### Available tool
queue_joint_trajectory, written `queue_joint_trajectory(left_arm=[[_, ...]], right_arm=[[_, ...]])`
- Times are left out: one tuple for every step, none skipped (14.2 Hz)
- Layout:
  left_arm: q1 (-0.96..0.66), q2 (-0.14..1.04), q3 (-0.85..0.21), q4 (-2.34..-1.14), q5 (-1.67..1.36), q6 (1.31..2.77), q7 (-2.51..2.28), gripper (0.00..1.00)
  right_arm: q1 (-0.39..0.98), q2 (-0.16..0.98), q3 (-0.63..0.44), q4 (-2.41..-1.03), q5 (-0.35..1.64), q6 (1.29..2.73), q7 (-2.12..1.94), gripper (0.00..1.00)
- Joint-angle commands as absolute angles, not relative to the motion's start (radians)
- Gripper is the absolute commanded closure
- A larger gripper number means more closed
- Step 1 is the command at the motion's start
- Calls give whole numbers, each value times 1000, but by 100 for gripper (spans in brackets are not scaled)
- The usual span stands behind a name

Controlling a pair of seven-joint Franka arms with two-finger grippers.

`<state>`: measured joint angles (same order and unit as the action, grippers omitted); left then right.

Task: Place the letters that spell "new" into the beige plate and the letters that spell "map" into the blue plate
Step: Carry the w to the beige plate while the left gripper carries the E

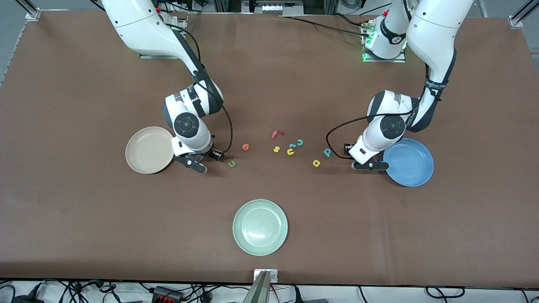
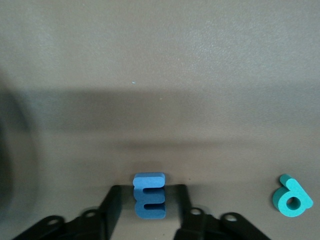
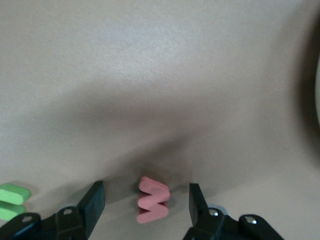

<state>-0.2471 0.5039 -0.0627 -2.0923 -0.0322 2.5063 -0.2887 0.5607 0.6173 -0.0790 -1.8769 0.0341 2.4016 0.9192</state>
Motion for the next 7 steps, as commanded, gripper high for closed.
queue_joint_trajectory(left_arm=[[-256,500,-57,-2092,-40,2508,-275,97],[-253,492,-55,-2086,-38,2494,-265,99],[-246,471,-55,-2082,-37,2475,-240,99],[-242,444,-43,-2071,-35,2435,-201,99],[-229,413,-37,-2044,-35,2369,-165,99],[-198,396,-38,-2007,-34,2280,-129,99],[-172,385,-38,-1952,-32,2175,-83,99]], right_arm=[[561,584,-74,-1922,43,2416,936,27],[560,586,-74,-1922,48,2419,936,28],[561,587,-74,-1921,73,2422,936,32],[563,591,-74,-1921,86,2434,936,37],[566,592,-74,-1922,87,2444,936,40],[566,594,-69,-1921,87,2445,936,44],[566,594,-69,-1922,87,2448,936,47]])
